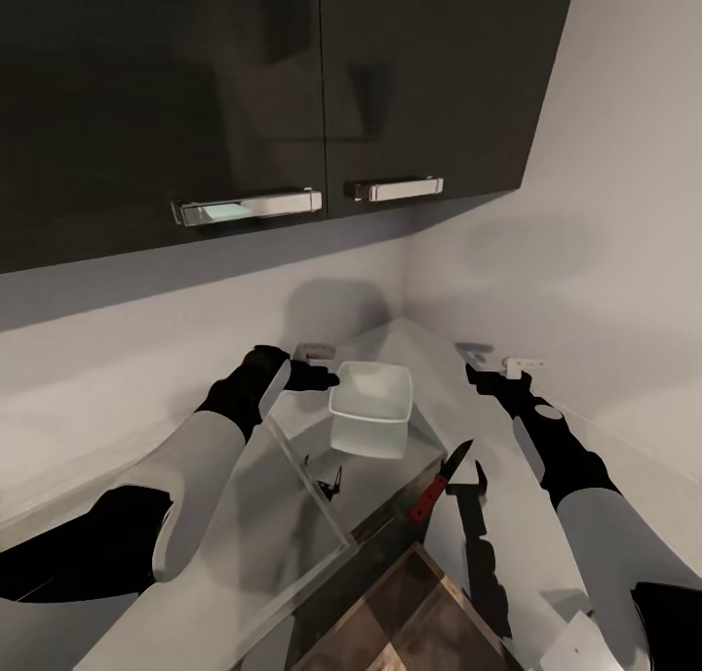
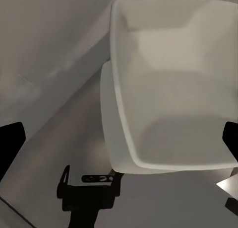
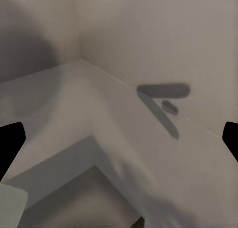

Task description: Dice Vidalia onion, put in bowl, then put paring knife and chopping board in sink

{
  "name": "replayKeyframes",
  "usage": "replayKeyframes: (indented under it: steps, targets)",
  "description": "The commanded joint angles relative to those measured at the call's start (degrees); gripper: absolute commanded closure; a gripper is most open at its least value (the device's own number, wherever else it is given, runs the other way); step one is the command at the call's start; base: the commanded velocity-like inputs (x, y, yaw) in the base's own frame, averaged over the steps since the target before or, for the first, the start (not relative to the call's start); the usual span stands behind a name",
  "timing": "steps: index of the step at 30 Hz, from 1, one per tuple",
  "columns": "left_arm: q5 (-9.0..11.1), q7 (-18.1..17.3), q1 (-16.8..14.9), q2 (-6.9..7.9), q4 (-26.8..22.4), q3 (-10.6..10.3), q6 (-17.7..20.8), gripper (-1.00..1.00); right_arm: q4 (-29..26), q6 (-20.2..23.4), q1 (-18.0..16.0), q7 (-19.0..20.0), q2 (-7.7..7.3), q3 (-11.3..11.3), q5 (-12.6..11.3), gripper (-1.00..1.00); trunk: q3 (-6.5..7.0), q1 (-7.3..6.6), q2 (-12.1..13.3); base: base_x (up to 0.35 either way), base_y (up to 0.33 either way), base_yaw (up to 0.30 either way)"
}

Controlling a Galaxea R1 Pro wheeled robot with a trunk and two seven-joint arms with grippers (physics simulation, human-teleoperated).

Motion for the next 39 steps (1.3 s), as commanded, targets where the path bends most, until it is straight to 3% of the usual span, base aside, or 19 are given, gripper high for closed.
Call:
replayKeyframes:
  steps: [1,9,39]
  targets:
    - [0.1,0.0,-0.1,0.00,-0.1,-0.1,0.3,-1.00,-0.1,0.3,0.0,0.4,0.02,-0.2,-0.2,-1.00,-0.13,0.04,-0.1,0.000,0.000,0.000]
    - [0.1,-0.1,0.0,0.00,-0.1,-0.1,0.2,-1.00,-0.1,0.3,0.0,0.4,0.02,-0.2,-0.2,-1.00,-0.34,0.04,-0.1,0.000,0.000,0.000]
    - [0.1,-0.2,0.0,0.00,-0.1,-0.1,0.1,-1.00,-0.1,0.3,0.0,0.3,0.02,-0.2,-0.2,-1.00,-3.10,0.04,-0.1,0.000,0.000,0.000]
